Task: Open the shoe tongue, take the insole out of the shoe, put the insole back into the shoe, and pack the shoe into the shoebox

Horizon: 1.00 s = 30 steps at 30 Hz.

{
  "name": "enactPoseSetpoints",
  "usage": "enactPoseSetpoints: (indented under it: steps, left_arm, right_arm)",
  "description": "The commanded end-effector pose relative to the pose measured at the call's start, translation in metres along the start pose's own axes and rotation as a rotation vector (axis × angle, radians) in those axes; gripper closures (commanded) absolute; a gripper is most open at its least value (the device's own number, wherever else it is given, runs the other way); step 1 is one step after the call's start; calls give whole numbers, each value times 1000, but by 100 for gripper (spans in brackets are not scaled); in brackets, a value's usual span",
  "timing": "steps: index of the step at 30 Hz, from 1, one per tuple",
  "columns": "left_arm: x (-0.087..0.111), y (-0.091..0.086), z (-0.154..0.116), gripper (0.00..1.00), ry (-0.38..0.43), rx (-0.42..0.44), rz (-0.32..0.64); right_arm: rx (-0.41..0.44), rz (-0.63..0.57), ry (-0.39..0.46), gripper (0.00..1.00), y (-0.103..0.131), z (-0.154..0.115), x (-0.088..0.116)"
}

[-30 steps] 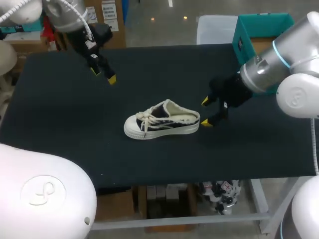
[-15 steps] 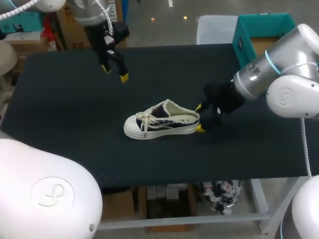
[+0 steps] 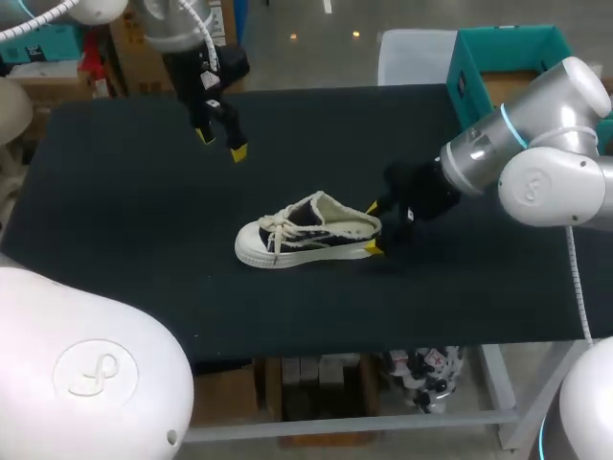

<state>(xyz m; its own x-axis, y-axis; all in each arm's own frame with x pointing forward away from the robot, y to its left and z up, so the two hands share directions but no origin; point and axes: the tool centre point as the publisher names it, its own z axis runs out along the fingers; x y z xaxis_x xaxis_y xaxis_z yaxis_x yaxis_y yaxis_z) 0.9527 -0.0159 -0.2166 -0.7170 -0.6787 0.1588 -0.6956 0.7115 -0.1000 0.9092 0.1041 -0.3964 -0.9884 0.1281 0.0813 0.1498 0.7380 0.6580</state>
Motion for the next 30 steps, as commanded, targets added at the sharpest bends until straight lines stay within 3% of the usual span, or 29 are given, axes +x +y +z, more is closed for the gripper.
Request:
enactPoseSetpoints:
  steps: [1,5,14,20,30]
  left_arm:
    - [2,-4,2,0,-6,-7,-2]
    - [3,-5,5,0,0,-11,3]
    - [5,-4,5,0,4,-15,10]
    - [5,-5,5,0,4,-14,7]
    - [4,-6,8,0,8,-16,4]
  right_arm:
    - [2,7,40,0,-3,20,-2]
    - [5,24,34,0,-6,25,-2]
    - [-18,35,-32,0,-2,10,-8]
    - [-11,37,23,0,-3,27,-7]
    - [-19,38,38,0,-3,33,-9]
